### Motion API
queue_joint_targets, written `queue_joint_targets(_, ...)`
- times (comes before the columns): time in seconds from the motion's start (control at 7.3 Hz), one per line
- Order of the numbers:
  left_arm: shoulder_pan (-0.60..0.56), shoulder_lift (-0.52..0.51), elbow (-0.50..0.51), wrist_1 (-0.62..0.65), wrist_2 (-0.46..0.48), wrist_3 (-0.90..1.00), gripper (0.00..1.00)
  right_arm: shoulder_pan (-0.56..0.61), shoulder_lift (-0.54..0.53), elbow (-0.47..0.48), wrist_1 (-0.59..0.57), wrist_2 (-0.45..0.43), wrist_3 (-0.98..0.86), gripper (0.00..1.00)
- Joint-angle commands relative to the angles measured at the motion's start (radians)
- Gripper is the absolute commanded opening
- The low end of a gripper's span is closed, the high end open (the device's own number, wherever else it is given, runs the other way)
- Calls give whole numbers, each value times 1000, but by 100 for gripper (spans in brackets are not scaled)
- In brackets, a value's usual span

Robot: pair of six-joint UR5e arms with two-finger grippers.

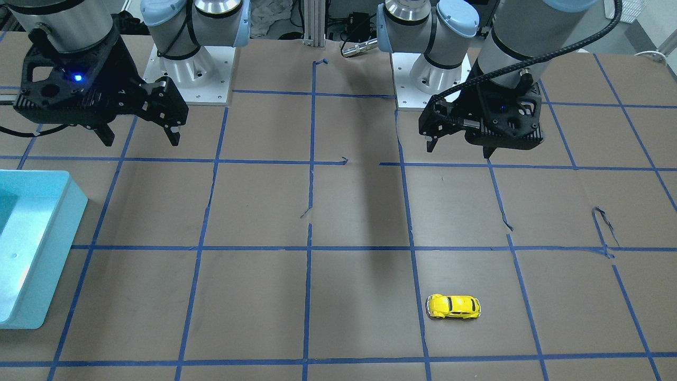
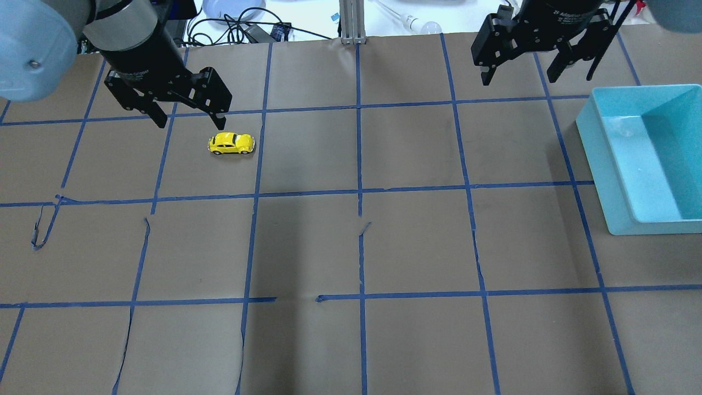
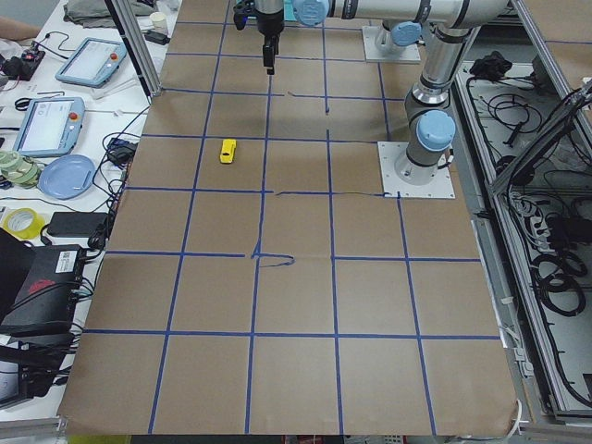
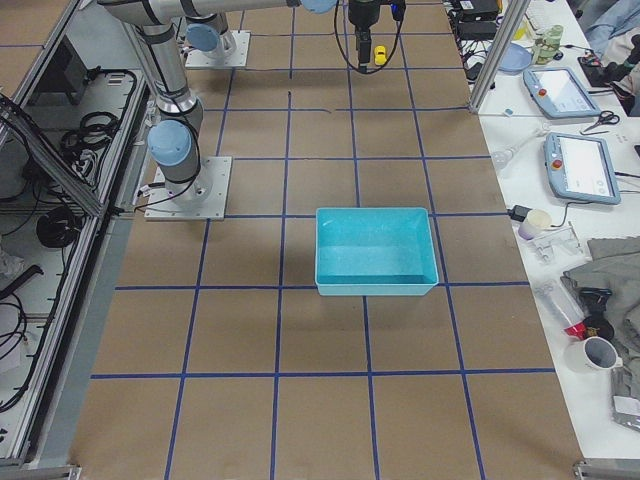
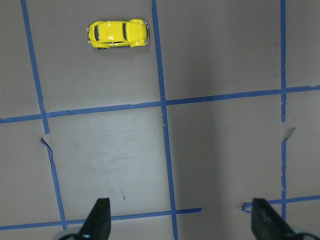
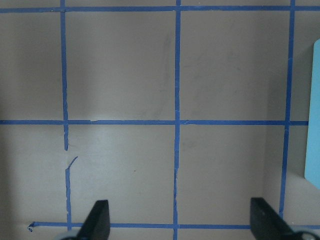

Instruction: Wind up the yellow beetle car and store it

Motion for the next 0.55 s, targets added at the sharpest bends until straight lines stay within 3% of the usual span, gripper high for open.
queue_joint_targets(0.0,1,-4,-3,0,10,6,100,0,-1,2,3,6,0,100)
queue_joint_targets(0.41,7,-13,0,2,-1,-2,100,-1,-1,7,4,3,-2,100)
